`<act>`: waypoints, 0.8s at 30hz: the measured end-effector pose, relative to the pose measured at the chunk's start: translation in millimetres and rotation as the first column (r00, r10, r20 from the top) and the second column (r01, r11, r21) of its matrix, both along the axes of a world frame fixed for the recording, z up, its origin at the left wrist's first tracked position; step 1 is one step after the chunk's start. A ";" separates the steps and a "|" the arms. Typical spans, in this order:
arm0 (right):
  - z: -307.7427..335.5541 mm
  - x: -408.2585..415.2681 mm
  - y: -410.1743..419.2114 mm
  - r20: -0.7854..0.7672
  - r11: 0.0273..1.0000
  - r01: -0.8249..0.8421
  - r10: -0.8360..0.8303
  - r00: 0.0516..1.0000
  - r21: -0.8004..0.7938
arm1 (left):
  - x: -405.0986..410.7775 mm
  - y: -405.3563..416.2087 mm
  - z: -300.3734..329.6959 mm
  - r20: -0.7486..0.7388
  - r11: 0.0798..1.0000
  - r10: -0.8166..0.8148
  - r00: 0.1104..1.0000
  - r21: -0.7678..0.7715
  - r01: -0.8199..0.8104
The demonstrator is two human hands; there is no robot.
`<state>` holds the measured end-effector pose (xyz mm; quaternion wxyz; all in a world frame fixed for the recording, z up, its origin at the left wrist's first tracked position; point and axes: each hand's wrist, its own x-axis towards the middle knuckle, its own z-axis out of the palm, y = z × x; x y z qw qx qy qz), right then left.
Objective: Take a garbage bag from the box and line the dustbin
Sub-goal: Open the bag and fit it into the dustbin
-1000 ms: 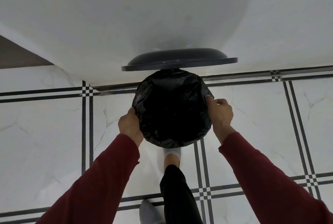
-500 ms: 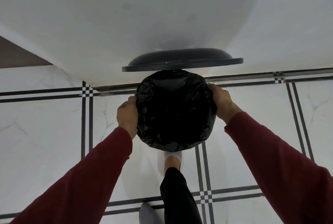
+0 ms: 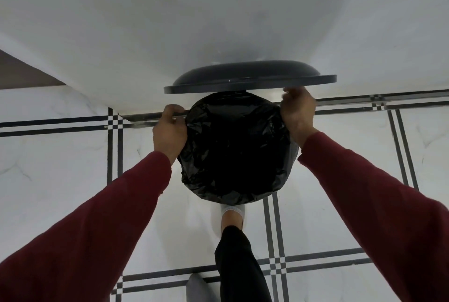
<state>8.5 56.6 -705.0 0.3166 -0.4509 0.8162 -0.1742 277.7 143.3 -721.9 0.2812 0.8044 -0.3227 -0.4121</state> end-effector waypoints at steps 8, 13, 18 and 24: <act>-25.7 10.2 -7.7 0.206 0.950 -0.282 0.251 0.946 0.133 | 5.9 -20.0 -9.5 -0.043 0.971 -0.238 0.970 0.008 0.239; -29.2 13.9 -22.4 0.238 0.969 -0.173 0.129 0.963 0.177 | 3.1 -32.2 -10.5 -0.265 0.995 -0.058 0.963 0.067 0.078; -33.3 16.7 -30.3 0.234 0.949 -0.166 0.103 0.967 0.269 | -3.7 -38.2 -11.0 -0.303 0.990 -0.043 0.952 0.112 0.080; -33.1 9.6 -22.6 0.487 0.961 -0.229 0.129 0.864 0.152 | -7.2 -38.1 -7.1 -0.229 0.974 -0.065 0.971 0.195 0.111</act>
